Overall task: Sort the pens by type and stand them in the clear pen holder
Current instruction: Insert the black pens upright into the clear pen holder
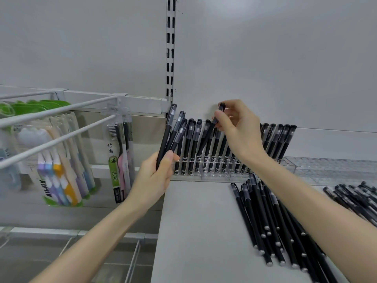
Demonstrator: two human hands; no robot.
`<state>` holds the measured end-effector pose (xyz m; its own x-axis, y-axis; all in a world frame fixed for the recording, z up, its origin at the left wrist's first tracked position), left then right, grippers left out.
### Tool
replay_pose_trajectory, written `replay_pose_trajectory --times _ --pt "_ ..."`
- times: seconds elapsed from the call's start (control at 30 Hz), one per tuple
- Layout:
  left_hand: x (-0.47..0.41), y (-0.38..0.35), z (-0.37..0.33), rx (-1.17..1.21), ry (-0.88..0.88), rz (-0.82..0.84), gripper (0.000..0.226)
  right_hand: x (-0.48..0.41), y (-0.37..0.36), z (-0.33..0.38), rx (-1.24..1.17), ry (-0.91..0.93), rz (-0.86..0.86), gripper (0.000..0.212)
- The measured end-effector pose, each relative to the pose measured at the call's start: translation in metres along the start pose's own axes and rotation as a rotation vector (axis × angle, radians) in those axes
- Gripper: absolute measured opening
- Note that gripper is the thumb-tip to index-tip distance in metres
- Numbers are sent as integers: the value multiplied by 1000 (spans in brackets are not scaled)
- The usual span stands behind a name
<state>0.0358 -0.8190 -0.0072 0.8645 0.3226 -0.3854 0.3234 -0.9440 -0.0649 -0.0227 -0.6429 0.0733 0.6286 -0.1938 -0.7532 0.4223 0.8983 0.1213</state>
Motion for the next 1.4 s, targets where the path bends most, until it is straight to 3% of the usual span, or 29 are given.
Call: replay_pose_trajectory --times 0.2,0.4,0.6,1.4 --pt "2 1 0 45 39 2 37 -5 -6 3 57 41 45 15" --pt "1 -4 -2 67 0 73 22 2 -10 -2 145 104 121 23" --pt "2 -8 -3 38 -25 125 18 4 -8 -5 192 165 139 12" --pt "8 -11 -2 59 31 88 20 3 -6 -1 320 222 196 16"
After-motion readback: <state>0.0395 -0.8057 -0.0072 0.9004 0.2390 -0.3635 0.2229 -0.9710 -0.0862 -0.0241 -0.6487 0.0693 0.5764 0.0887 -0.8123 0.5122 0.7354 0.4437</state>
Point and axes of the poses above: each hand's wrist, its own x-axis away from the middle knuckle, its own y-axis out of the back of the hand, z = x × y, the point moved 1 cm from there along -x, towards the middle knuckle, and after that the axes turned 14 degrees about -z, right-handed, at the moved point
